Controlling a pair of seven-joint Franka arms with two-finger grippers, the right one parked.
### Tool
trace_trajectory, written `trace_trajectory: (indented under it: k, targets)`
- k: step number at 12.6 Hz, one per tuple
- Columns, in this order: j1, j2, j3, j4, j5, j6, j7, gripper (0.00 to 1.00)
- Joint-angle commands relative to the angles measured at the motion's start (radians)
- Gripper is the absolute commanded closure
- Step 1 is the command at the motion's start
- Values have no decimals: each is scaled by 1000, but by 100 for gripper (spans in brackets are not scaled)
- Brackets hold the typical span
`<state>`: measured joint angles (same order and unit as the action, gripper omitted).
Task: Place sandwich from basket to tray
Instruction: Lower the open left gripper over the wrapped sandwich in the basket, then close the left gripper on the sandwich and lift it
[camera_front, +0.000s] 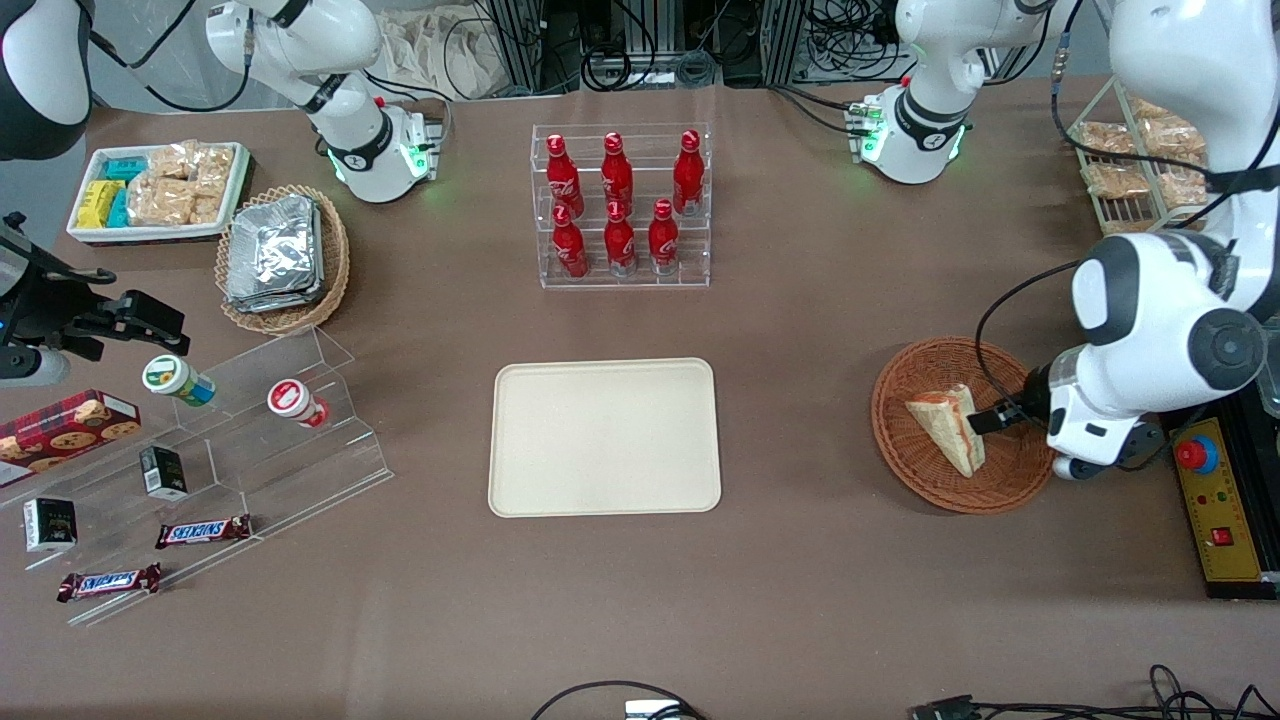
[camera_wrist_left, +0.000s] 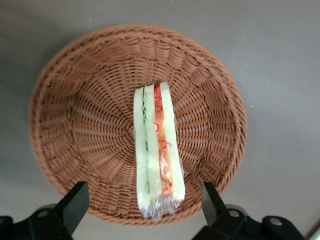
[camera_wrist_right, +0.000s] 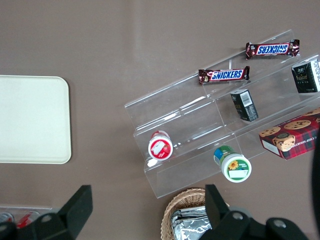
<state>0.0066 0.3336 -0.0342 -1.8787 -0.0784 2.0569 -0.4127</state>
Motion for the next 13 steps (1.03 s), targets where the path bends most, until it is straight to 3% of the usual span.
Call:
trace_trajectory:
  k: [1, 7, 8, 9, 10, 11, 13]
  targets:
    - [-7, 82, 4, 4, -41, 69, -26, 0]
    - [-17, 194, 0, 3, -75, 143, -54, 1]
    - [-17, 197, 0, -2, -75, 146, -52, 23]
    - [-17, 197, 0, -2, -75, 144, -52, 56]
    - [-17, 194, -1, -2, -75, 141, -52, 77]
    - [-17, 188, -1, 0, -75, 137, -51, 88]
    - [-17, 153, -16, 7, -75, 91, -51, 95]
